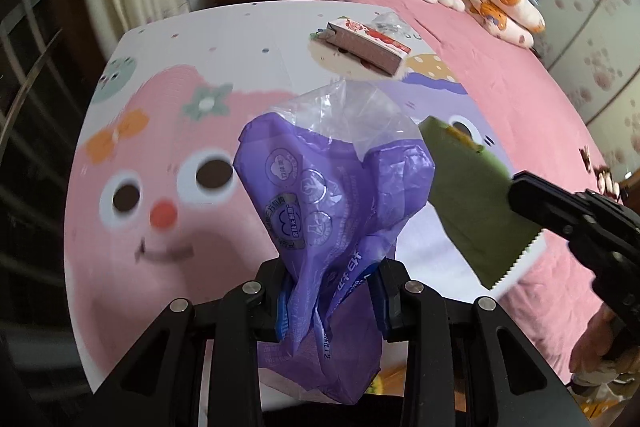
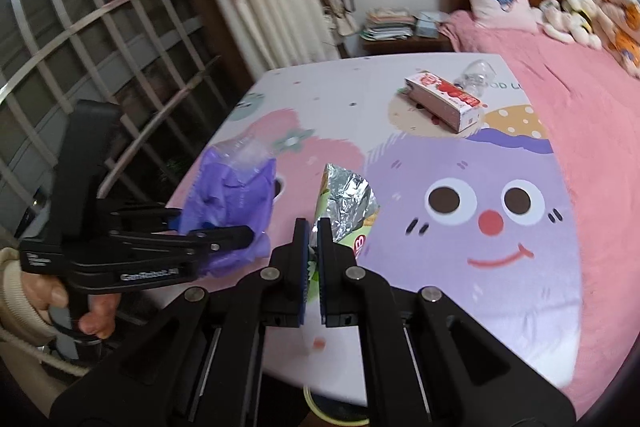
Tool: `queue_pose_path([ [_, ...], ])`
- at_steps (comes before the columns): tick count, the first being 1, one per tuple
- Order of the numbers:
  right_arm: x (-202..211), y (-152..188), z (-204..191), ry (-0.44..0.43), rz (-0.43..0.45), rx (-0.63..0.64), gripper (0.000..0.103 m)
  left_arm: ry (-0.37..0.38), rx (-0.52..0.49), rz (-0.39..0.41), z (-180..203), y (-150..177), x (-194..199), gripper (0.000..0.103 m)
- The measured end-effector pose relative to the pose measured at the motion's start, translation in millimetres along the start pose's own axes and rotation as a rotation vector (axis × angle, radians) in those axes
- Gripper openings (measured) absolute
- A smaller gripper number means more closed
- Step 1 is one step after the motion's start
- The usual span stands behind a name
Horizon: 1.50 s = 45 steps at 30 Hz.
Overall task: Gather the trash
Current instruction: 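Carry the purple bag and green packet over the bin, then open the left gripper to drop the bag while the right drops the packet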
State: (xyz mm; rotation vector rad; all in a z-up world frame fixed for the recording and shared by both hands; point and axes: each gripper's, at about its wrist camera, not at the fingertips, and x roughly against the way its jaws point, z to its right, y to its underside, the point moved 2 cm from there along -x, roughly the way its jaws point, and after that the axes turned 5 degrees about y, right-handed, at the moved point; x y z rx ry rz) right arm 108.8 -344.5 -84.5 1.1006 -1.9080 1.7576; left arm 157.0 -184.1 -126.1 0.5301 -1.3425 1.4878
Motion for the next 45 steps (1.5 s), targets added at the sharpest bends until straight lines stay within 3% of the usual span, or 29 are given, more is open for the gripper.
queue_pose_path([
  [5,52.8,41.5,-13.8,-0.051,-0.018,0.069,0.002,-0.011,0.051,0.004,24.5,61.6,24.2,0.031],
  [11,95.0,103.1,-25.2,-0.082,-0.105,0.100,0.002,-0.019,0.063,-0.084,57.1,138.0,40.7,0.031],
  [20,87.8,181.7,-29.5,-0.114,-0.241,0.075,0.002,-0.001,0.046,-0.225,62.2,208.9,31.0,0.031],
  [27,20.4,242.9,-16.9,-0.076,-0.329,0.020,0.002,0.021,0.016,-0.321,58.0,251.4,-29.0,0.031],
  [41,-170.8,398.7,70.9,0.026,-0.434,-0.142,0.002,0.007,0.007,-0.385,12.6,341.5,-245.0,0.032],
  [45,-212.4,432.2,87.0,0.049,-0.456,-0.149,0.003,-0.015,-0.012,-0.395,3.6,356.1,-285.0,0.041],
])
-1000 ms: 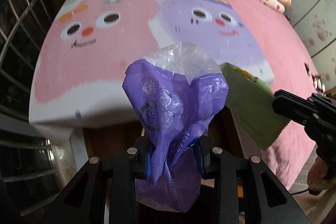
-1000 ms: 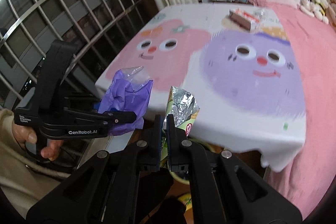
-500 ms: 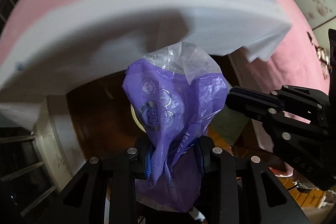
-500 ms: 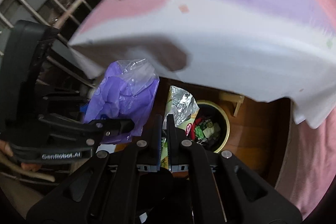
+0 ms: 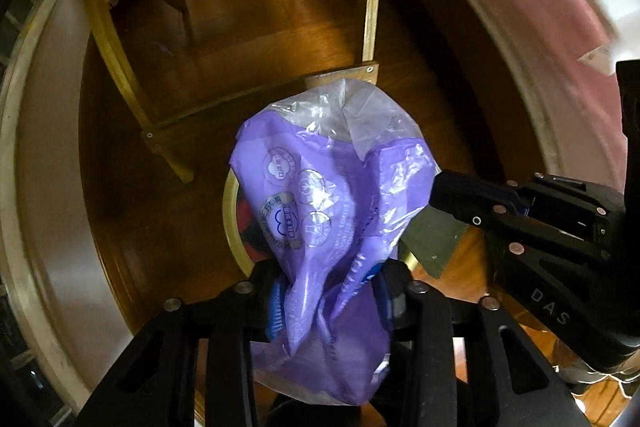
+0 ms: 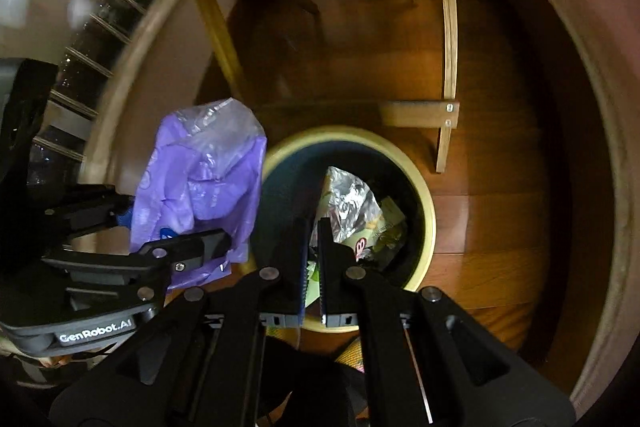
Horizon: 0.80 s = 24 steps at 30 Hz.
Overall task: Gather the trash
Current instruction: 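Open the left gripper to drop the bag while the right drops the packet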
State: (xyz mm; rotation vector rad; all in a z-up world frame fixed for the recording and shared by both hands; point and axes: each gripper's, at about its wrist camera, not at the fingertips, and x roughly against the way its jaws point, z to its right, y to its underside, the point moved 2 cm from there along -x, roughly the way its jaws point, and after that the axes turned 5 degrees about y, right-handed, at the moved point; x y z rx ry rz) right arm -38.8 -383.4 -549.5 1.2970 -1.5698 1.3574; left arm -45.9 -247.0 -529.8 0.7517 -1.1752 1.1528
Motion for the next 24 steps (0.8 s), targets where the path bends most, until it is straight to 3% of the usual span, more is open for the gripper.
queue_pose_path([
  [1,-10.4,3.1,4.4,-0.001,-0.007,-0.007,0.003,-0.007,-0.002,0.004,-2.2,-0.2,-7.9,0.042],
  [4,-30.5,10.2,7.7,-0.014,-0.016,-0.015,0.003,0.000,0.018,0.016,-14.4,-6.6,-23.7,0.059],
  [6,-40.4,12.0,7.0,-0.006,-0.027,-0.011,0.003,-0.002,0.037,0.018,-27.2,-3.6,-31.7,0.079],
  [9,-53.0,14.5,6.7,0.005,-0.045,-0.013,0.012,-0.019,0.050,0.022,-35.7,-8.6,-44.2,0.081],
  [11,-55.0,16.4,8.4,0.029,-0.045,-0.017,0.031,-0.027,0.054,0.024,-40.6,-7.2,-42.5,0.081],
  [14,-55.3,15.3,12.7,0.034,-0.043,-0.036,0.051,-0.031,0.062,0.027,-44.0,-6.0,-40.9,0.084],
  [20,-35.3,11.5,7.0,0.038,-0.034,-0.037,0.052,-0.047,0.065,0.032,-48.2,-3.6,-24.8,0.085],
  [24,-8.0,6.8,0.5,0.040,-0.022,-0.054,0.052,-0.049,0.065,0.046,-42.1,2.9,7.3,0.085],
])
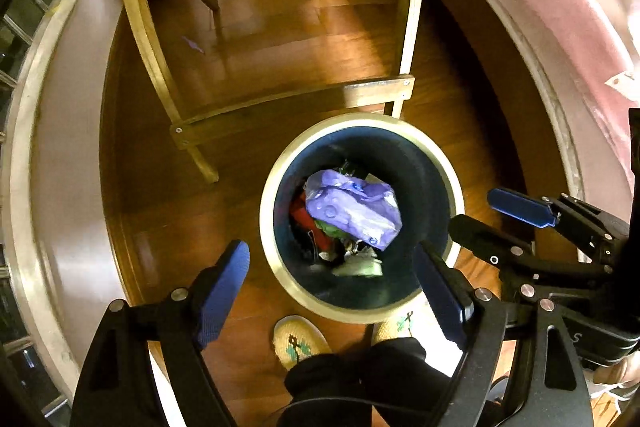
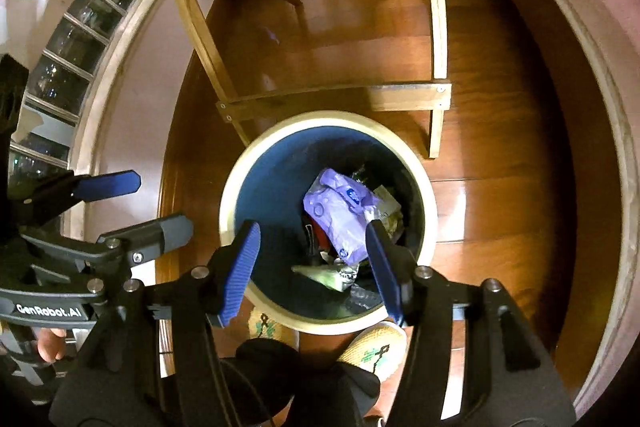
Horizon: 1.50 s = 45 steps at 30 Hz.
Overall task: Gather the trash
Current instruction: 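Open the left gripper to drop the bag while the right drops the packet, then move both tools back over the table toward the milk carton and bottle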
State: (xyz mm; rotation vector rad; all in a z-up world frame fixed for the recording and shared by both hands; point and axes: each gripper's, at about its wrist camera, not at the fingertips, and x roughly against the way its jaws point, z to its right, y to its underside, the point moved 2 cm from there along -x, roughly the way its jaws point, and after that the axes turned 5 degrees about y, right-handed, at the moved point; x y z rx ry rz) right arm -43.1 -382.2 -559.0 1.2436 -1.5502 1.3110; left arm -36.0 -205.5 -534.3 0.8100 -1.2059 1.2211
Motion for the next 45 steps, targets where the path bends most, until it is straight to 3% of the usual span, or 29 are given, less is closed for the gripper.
queue_pose_path([
  [5,49.4,-6.4,-12.0,0.007,0.020,-0.028,0.052,-0.006,-0.007,0.016,12.7,1.0,48.1,0.085],
  [17,201.4,-35.7,-44.9,0.012,0.111,-0.097,0.053,-0.016,-0.043,0.098,42.0,-17.9,223.4,0.085],
  [29,367.9,-71.7,-97.8,0.037,0.255,-0.067,0.057,-0.004,-0.082,0.278,50.7,-50.9,413.8,0.085],
  [35,436.6,-96.8,-120.5,0.050,0.357,-0.049,0.058,0.000,-0.099,0.372,47.8,-64.9,475.9,0.085],
  [45,500.6,-155.1,-141.2,0.154,0.465,-0.009,0.059,0.013,-0.148,0.514,51.9,-114.9,555.4,0.085],
])
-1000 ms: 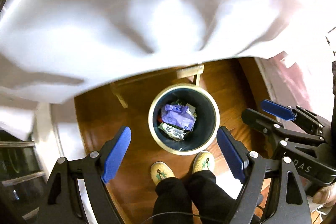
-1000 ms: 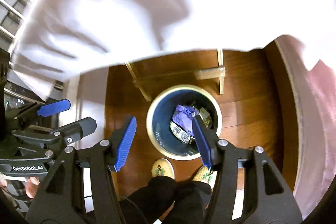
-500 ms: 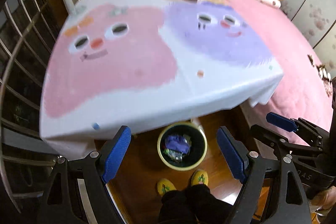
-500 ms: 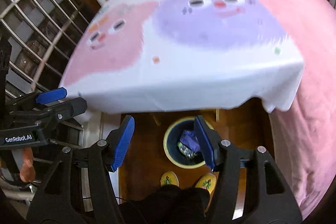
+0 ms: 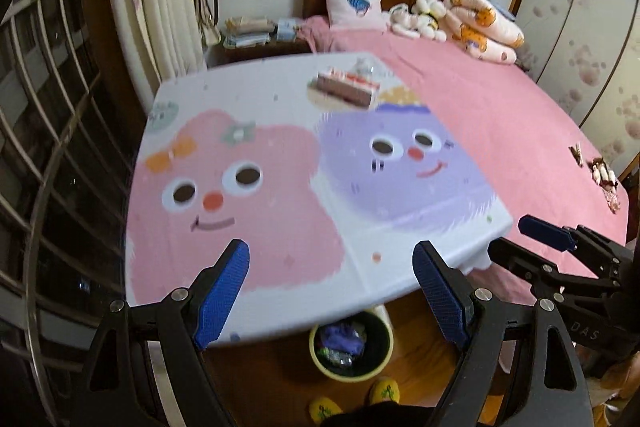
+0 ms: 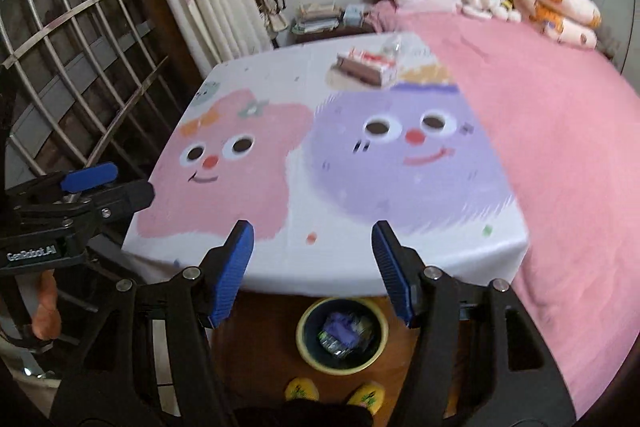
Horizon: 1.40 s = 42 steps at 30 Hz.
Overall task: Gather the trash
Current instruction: 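Move both tools back over the table toward the milk carton and bottle, then grasp the strawberry milk carton with the left gripper while the right grasps the clear bottle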
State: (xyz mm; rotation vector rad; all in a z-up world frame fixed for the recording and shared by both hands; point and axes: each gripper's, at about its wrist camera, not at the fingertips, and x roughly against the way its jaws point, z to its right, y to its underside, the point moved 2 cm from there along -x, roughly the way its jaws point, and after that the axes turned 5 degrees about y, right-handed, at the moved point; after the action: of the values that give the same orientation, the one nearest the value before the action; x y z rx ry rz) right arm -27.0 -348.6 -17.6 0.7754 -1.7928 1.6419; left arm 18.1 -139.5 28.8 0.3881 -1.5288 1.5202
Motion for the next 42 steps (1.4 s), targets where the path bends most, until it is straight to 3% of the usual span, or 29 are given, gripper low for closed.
queue_pose_path([
  [7,-9.8,-81.7,20.2,0.123,0.018,0.025,0.059,-0.007,-0.048,0.072,3.0,-72.8,9.8,0.085],
  [11,-29.4,-132.0,46.0,0.126,0.015,0.018,0.059,0.008,-0.041,0.091,6.8,-116.6,1.2,0.085],
  [16,-72.6,-202.4,85.4,0.101,0.008,0.057,0.059,0.000,0.018,0.067,9.2,-183.1,-44.1,0.085],
  [24,-196.9,-300.8,166.0,0.001,-0.063,0.128,0.058,-0.034,0.151,0.014,19.2,-291.9,-175.0,0.085],
  [32,-334.8,-356.9,227.3,-0.079,-0.164,0.138,0.058,-0.103,0.272,-0.115,17.3,-367.2,-344.4,0.085],
  [38,-418.9,-370.2,246.2,-0.122,-0.212,0.106,0.058,-0.158,0.373,-0.213,2.5,-377.8,-455.4,0.082],
  [42,-456.9,-371.5,252.7,-0.155,-0.236,0.072,0.058,-0.203,0.414,-0.252,-5.0,-372.1,-504.4,0.082],
])
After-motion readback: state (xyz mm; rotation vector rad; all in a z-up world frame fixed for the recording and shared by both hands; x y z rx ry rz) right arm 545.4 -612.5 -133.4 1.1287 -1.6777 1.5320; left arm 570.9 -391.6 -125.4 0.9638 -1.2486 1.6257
